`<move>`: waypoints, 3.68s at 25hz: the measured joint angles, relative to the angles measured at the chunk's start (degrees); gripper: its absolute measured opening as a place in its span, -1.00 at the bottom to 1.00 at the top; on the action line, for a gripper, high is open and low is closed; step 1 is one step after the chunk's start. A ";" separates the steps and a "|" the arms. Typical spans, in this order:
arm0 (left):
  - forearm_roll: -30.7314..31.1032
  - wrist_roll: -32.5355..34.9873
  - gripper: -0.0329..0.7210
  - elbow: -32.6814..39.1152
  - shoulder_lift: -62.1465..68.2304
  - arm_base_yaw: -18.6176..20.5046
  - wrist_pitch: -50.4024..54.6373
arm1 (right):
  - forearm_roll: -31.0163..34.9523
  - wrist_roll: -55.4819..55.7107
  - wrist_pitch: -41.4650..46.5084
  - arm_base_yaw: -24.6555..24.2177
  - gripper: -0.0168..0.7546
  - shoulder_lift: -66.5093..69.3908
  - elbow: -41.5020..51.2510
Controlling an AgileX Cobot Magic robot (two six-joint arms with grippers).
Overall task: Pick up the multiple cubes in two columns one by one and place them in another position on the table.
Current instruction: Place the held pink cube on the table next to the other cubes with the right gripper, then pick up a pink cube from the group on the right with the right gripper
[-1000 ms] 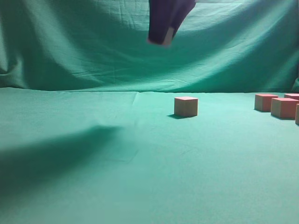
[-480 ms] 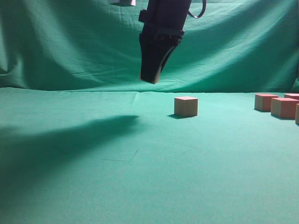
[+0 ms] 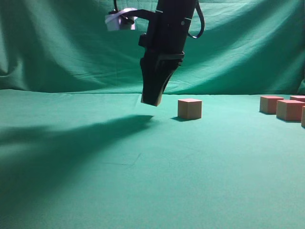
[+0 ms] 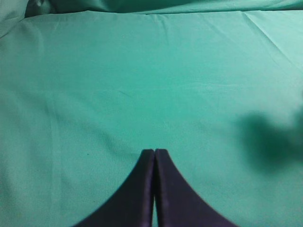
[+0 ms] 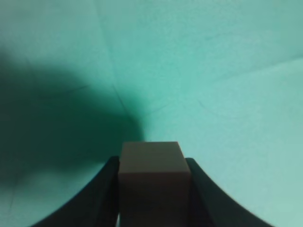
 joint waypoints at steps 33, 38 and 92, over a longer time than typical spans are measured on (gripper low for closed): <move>0.00 0.00 -0.91 0.00 0.00 0.00 0.00 | -7.04 0.00 -2.67 0.00 -0.27 2.98 -0.48; 0.00 0.00 -0.91 0.00 0.00 0.00 0.00 | -7.04 0.00 -2.67 0.00 -0.27 2.98 -0.48; 0.00 0.00 -0.91 0.00 0.00 0.00 0.00 | -19.39 64.72 16.74 -8.36 0.48 -51.81 39.61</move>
